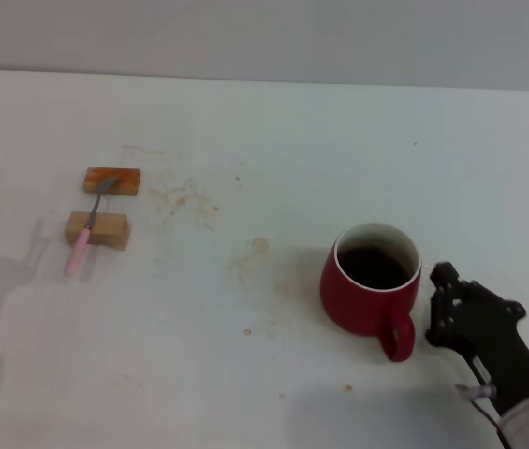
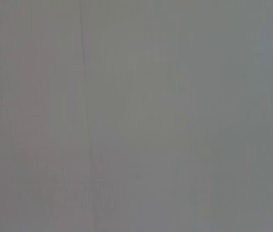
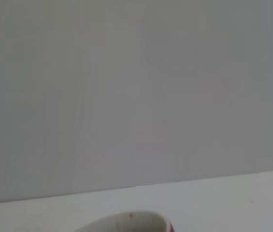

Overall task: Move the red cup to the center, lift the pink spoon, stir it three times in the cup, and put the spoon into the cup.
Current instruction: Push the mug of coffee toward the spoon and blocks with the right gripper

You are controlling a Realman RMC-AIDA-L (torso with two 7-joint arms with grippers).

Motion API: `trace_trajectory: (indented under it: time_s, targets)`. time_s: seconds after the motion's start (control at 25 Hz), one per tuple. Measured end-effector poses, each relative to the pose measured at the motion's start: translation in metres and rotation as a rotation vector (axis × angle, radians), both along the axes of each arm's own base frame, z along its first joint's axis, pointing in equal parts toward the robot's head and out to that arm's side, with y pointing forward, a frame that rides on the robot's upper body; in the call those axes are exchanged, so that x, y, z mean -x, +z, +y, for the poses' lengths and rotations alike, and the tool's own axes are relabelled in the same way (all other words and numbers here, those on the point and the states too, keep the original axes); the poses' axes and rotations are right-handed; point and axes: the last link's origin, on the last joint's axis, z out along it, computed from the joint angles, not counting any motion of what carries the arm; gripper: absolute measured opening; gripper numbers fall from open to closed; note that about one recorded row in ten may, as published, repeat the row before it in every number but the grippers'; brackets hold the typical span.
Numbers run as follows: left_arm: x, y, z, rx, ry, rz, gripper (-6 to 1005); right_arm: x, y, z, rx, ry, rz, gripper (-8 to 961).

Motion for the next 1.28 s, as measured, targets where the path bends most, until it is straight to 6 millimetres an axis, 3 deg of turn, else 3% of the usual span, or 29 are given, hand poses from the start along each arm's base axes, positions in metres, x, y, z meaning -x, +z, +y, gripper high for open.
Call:
trace_trajectory:
  time_s: [0.36, 1.28]
  targets:
    - [0.0, 0.0, 0.0, 0.0, 0.0, 0.002, 803, -0.003, -0.002, -0.013, 0.005, -0.023, 0.012, 1]
    - [0.0, 0.001, 0.001, -0.003, 0.0, -0.003, 802, 0.018, -0.015, 0.029, 0.095, 0.039, -0.01, 1]
